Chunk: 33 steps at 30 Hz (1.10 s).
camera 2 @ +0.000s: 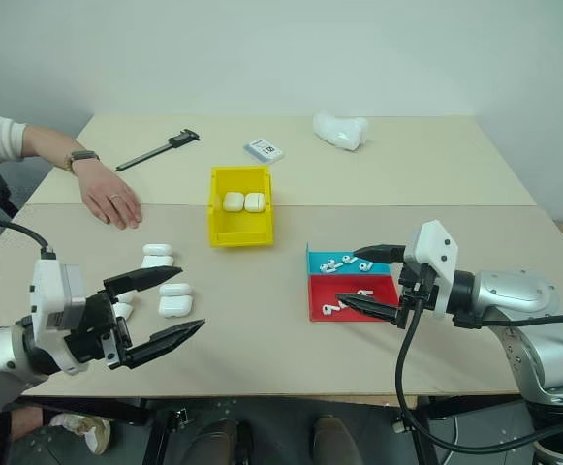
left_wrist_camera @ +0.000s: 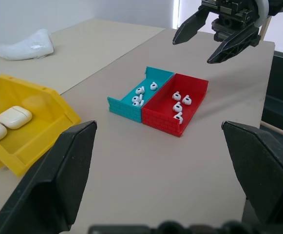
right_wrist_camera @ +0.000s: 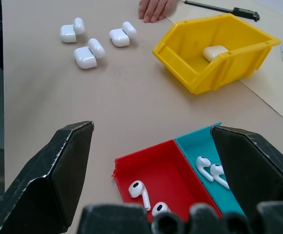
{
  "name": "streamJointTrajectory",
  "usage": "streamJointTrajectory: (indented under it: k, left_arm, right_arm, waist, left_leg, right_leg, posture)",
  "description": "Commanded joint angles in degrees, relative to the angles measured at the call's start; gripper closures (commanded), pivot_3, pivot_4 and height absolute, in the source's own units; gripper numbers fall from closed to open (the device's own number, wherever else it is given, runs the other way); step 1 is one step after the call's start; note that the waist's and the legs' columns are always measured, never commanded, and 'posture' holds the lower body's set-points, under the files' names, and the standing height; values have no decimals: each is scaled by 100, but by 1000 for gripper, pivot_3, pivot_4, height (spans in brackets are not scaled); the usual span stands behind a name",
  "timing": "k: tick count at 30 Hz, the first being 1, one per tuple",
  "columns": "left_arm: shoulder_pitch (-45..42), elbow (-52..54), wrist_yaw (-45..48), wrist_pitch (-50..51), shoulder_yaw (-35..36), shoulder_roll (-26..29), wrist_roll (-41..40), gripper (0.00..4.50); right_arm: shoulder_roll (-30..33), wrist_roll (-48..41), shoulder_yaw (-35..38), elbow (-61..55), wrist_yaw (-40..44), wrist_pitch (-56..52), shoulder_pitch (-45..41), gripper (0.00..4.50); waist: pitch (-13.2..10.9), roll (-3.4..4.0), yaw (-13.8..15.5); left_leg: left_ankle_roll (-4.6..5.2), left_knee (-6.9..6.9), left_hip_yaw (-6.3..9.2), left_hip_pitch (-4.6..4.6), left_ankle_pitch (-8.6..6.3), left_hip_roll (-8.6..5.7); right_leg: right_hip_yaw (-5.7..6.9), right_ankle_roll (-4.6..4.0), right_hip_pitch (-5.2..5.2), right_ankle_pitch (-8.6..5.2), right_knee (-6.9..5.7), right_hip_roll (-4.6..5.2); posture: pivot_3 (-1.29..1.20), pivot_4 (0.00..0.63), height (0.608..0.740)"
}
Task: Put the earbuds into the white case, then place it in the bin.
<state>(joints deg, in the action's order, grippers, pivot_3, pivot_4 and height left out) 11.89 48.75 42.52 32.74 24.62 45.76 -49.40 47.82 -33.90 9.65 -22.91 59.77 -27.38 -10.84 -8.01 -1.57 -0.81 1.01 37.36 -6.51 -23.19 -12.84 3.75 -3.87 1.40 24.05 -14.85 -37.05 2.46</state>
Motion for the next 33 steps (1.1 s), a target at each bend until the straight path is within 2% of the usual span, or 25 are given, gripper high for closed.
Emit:
streamJointTrajectory:
  k: [1,9,13,15,19,20,23,27,33]
  left_arm:
    - [-43,210,-121,-69,117,48,-90,15]
    - [-77,307,-570,208,228,220,-314,15]
    - [-228,293,-1001,515,412,411,-774,15]
    - [-255,301,-1288,784,519,584,-1000,15]
    - [-76,613,-1699,1272,632,1092,-630,15]
    - [-93,557,-1695,1443,654,1260,-762,15]
    - [-427,168,-2108,2341,685,1982,-1675,15]
    - [-866,-708,-3178,3208,712,3091,-3572,15]
    - [-551,-2425,-4530,4074,890,4549,-5844,15]
  right_arm:
    - [19,5,69,-65,31,182,-109,0]
    - [25,14,75,-63,-7,198,-94,0]
    - [30,10,78,-51,-5,195,-98,0]
    - [25,9,68,-35,-5,189,-112,0]
    - [5,31,15,25,3,206,-168,0]
    - [-6,45,-17,58,9,223,-217,0]
    - [-18,28,-52,91,1,188,-344,0]
    - [-1,-1,2,41,1,170,-281,0]
    - [-36,-55,87,-138,-110,149,-66,0]
  waist:
    - [0,0,2]
    - [0,0,0]
    - [0,0,2]
    - [0,0,1]
    - [0,0,-8]
    - [0,0,-6]
    - [0,0,0]
    - [-1,-2,12]
    - [-4,-4,-6]
  left_leg:
    - [0,0,0,0,0,0]
    - [0,0,0,0,0,0]
    - [0,0,1,1,0,0]
    - [0,0,1,1,0,1]
    - [0,0,0,1,0,0]
    - [0,0,0,1,0,0]
    - [-3,0,-2,4,2,0]
    - [-4,0,1,7,3,1]
    - [-4,-11,-6,1,2,2]
  right_leg:
    - [0,0,0,0,0,0]
    - [0,0,0,0,0,0]
    - [0,0,-1,0,0,0]
    - [0,0,-1,0,-2,0]
    - [-2,0,0,0,-1,0]
    - [-2,0,1,0,-1,0]
    - [-1,-1,2,0,-5,0]
    - [1,0,0,0,-6,1]
    - [0,-2,15,-1,-8,4]
  posture:
    - [0,150,740]
    - [0,150,740]
    - [0,150,740]
    - [0,150,740]
    - [0,150,740]
    - [0,150,740]
    - [0,150,740]
    - [0,150,740]
    - [0,150,740]
